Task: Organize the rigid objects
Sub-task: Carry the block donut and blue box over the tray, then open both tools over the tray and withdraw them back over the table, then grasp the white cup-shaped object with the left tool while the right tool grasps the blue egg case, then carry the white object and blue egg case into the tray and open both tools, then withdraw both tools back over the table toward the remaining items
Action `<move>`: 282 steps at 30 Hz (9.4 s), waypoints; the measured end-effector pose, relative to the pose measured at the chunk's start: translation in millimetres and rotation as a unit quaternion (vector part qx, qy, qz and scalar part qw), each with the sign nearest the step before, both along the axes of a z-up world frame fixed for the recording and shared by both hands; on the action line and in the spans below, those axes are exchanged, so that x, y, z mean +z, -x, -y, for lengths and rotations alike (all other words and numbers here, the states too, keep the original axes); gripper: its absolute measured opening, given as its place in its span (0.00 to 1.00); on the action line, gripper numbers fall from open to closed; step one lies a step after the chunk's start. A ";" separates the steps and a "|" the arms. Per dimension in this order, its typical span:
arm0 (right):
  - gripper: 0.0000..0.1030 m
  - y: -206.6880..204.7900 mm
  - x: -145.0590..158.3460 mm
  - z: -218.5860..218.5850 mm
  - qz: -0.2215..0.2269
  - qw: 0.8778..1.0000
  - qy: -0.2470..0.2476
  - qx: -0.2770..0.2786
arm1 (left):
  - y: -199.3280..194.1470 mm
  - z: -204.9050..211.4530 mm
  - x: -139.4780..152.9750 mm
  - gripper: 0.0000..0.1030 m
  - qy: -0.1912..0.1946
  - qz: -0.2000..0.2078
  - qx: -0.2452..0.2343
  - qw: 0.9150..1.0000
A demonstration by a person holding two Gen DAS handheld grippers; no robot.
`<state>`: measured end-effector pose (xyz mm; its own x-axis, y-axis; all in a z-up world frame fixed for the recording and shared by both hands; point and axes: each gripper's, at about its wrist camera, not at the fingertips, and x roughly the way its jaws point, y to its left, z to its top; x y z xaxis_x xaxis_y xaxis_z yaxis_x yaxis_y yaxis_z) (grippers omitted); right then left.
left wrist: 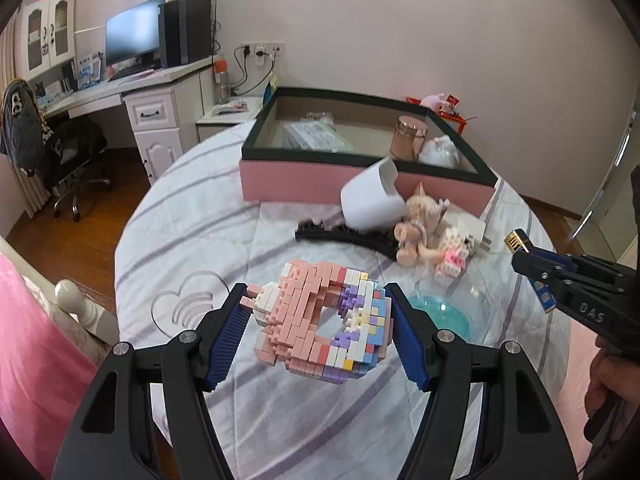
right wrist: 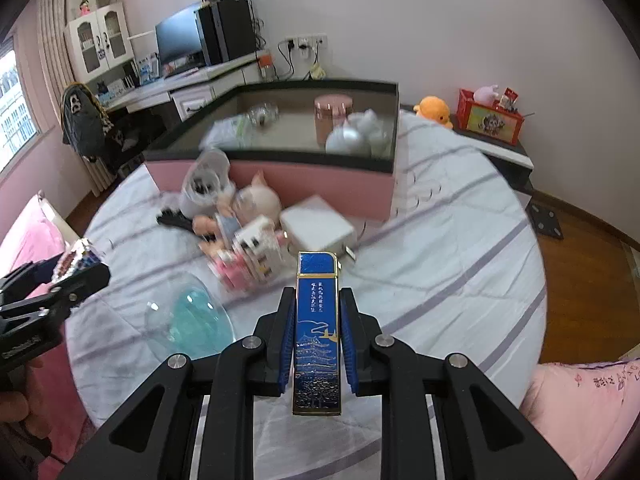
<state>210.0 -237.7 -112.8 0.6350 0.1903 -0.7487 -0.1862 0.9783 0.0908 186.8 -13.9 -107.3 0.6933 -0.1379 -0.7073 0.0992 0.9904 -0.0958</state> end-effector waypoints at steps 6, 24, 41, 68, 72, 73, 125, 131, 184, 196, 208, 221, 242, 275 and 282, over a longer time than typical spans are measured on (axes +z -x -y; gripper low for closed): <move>0.20 -6.3 21.1 -4.1 0.021 1.000 -0.003 0.003 | -14.5 -5.5 21.1 0.66 -0.002 0.021 -0.003 1.000; 0.20 -149.0 72.2 -11.2 0.049 0.998 -0.032 0.020 | -176.5 12.6 84.5 0.66 0.000 0.064 -0.036 0.997; 0.20 -276.1 10.4 5.6 -0.033 0.999 -0.037 -0.012 | -309.0 65.6 21.0 0.67 -0.007 -0.026 -0.073 0.997; 1.00 -175.7 62.1 6.7 0.033 0.994 -0.073 -0.079 | -182.7 16.6 89.1 1.00 -0.002 0.059 -0.028 0.998; 1.00 -137.6 75.7 4.4 0.053 0.991 -0.081 -0.088 | -147.1 11.7 103.7 1.00 -0.016 0.081 -0.018 0.996; 1.00 -128.7 78.3 4.1 0.057 0.991 -0.084 -0.087 | -134.9 9.9 107.3 1.00 -0.019 0.087 -0.015 0.996; 1.00 92.0 90.6 -16.4 0.112 0.986 -0.077 -0.098 | 59.3 -10.9 107.9 1.00 -0.013 0.105 0.037 0.994; 1.00 92.7 93.0 -14.9 0.111 0.986 -0.074 -0.100 | 59.8 -10.9 107.4 1.00 -0.011 0.103 0.036 0.994; 0.57 4.3 -32.9 -11.9 -0.031 0.999 -0.018 -0.022 | -126.0 33.7 -29.3 0.84 0.092 -0.074 -0.037 0.992; 0.57 2.4 -24.2 -9.3 -0.023 0.999 -0.030 -0.025 | -117.1 24.5 -24.8 0.42 0.139 -0.069 -0.056 0.986; 0.57 9.0 3.1 -7.4 0.004 0.999 -0.043 -0.025 | -88.0 13.8 8.2 0.42 0.088 -0.020 -0.057 0.994; 0.57 -42.1 66.1 -10.4 0.065 0.997 -0.028 -0.004 | -111.6 4.0 68.4 0.42 0.058 0.041 -0.065 0.995; 0.57 -162.2 18.9 -40.1 0.016 1.000 -0.005 0.020 | -213.3 16.0 24.6 0.42 0.051 -0.001 -0.070 0.996; 1.00 -78.6 49.6 -25.5 0.060 0.996 -0.045 -0.038 | -83.2 -6.5 81.4 1.00 0.006 0.087 -0.017 0.996; 1.00 -30.1 63.7 -12.2 0.082 0.992 -0.068 -0.066 | -47.0 -3.0 89.6 1.00 0.007 0.090 -0.012 0.996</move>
